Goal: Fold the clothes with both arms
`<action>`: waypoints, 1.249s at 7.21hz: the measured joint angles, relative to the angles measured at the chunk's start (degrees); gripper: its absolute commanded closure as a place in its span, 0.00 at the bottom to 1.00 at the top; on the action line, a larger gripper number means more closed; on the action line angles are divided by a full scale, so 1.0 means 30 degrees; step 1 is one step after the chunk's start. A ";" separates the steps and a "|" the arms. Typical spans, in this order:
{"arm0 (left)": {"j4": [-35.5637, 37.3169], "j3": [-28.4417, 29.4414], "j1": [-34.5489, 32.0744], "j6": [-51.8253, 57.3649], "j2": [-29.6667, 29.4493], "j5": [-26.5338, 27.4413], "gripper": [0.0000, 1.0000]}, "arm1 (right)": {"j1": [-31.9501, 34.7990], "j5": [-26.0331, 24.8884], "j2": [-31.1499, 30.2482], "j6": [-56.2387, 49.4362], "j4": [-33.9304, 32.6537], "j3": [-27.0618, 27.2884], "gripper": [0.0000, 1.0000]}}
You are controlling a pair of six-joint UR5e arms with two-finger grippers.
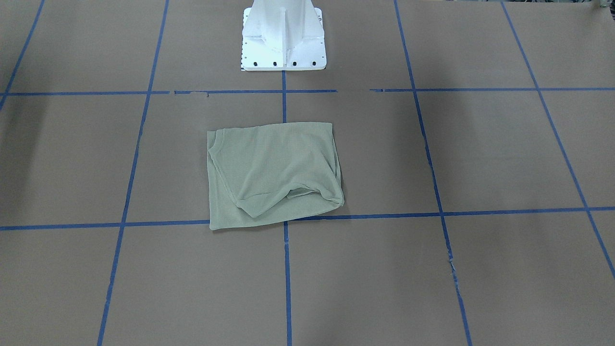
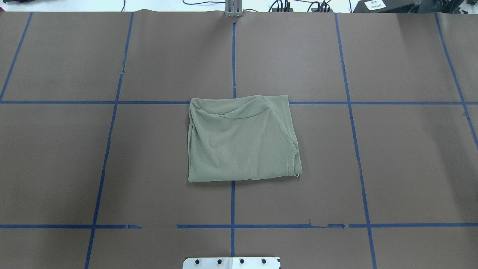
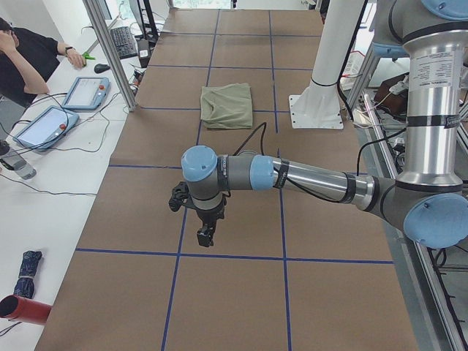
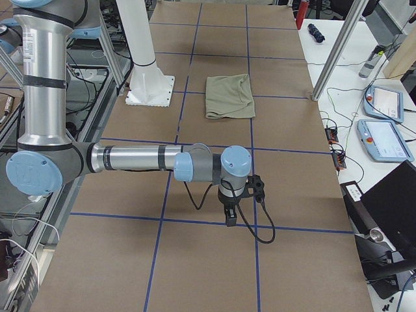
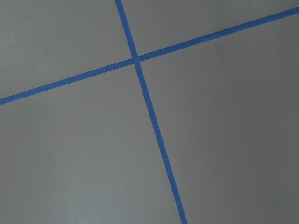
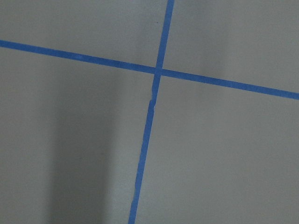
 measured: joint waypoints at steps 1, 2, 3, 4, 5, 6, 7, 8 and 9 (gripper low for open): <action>-0.0008 -0.0018 -0.0019 -0.0013 -0.0044 -0.0002 0.00 | 0.0000 0.0005 -0.0117 0.0017 0.0148 -0.0028 0.00; -0.0056 -0.0015 -0.0020 -0.0013 -0.0058 -0.0002 0.00 | 0.0000 -0.0020 -0.0327 0.0049 0.0747 -0.0121 0.00; -0.0148 -0.0021 -0.0016 -0.0003 -0.0065 -0.0006 0.00 | -0.0001 -0.0048 -0.0709 0.0103 0.1835 -0.0181 0.00; -0.0238 -0.0128 -0.0014 0.0018 -0.0066 -0.0019 0.00 | 0.0000 -0.0070 -0.1104 0.0156 0.3052 -0.0197 0.00; -0.0288 -0.0269 -0.0019 0.0072 -0.0067 -0.0025 0.00 | 0.0000 -0.0094 -0.1398 0.0174 0.3799 -0.0178 0.00; -0.0408 -0.0286 -0.0017 0.0121 -0.0041 -0.0005 0.00 | 0.0000 -0.0105 -0.1579 0.0195 0.4110 -0.0139 0.00; -0.0638 -0.0264 0.0003 0.0126 0.0029 0.0079 0.00 | 0.0000 -0.0069 -0.1656 0.0251 0.4209 -0.0131 0.00; -0.0789 -0.0320 0.0008 0.0133 0.0114 0.0175 0.00 | -0.0001 0.0013 -0.1690 0.0279 0.4229 -0.0144 0.00; -0.0855 -0.0325 0.0007 0.0125 0.0172 0.0223 0.00 | -0.0001 0.0106 -0.1711 0.0279 0.4234 -0.0144 0.00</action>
